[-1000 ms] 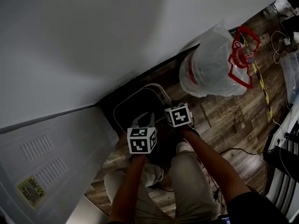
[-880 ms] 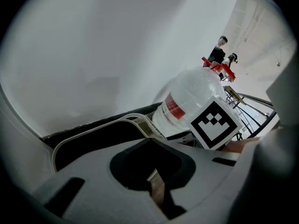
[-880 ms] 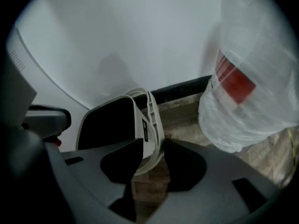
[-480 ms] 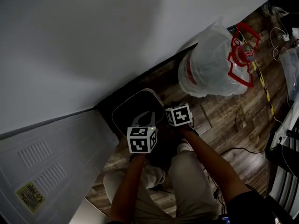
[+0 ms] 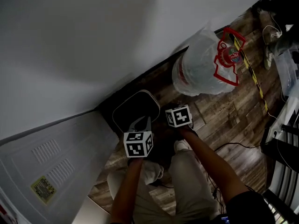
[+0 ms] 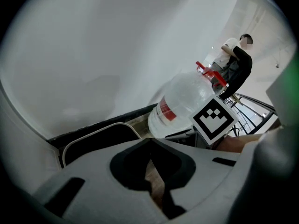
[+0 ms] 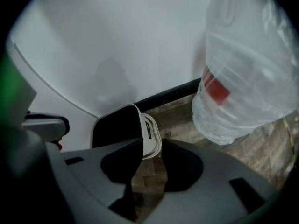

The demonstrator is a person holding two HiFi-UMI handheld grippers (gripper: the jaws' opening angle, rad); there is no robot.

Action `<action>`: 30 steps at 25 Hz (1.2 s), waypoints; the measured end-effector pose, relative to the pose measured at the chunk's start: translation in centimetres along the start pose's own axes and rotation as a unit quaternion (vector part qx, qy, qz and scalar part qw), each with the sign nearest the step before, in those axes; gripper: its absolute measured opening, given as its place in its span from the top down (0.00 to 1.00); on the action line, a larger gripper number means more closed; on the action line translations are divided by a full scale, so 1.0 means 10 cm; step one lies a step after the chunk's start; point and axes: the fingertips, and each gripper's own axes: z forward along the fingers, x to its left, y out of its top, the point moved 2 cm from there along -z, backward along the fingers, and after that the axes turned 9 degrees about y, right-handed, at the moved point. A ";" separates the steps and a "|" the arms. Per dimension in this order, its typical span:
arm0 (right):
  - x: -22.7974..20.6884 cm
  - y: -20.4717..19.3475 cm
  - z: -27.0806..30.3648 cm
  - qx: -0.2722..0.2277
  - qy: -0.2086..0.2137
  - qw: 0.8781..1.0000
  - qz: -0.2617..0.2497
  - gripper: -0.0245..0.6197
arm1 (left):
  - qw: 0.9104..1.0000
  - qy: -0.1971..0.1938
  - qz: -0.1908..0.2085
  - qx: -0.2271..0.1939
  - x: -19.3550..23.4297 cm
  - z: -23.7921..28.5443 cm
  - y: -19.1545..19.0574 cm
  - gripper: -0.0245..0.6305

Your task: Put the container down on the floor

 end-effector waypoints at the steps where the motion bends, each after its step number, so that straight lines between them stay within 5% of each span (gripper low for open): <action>1: 0.05 0.02 -0.10 -0.001 0.003 1.000 0.004 0.77 | 1.000 0.000 0.002 0.000 -0.03 -0.08 0.05 0.94; 15: 0.83 0.55 -1.94 -0.041 0.013 0.999 0.034 0.88 | 1.000 -0.011 -0.006 -0.024 -0.61 -1.60 1.10 0.94; 30: 2.07 0.82 -3.65 -0.109 0.042 0.993 0.016 0.91 | 0.999 -0.024 0.015 -0.038 -1.13 -3.28 1.69 0.94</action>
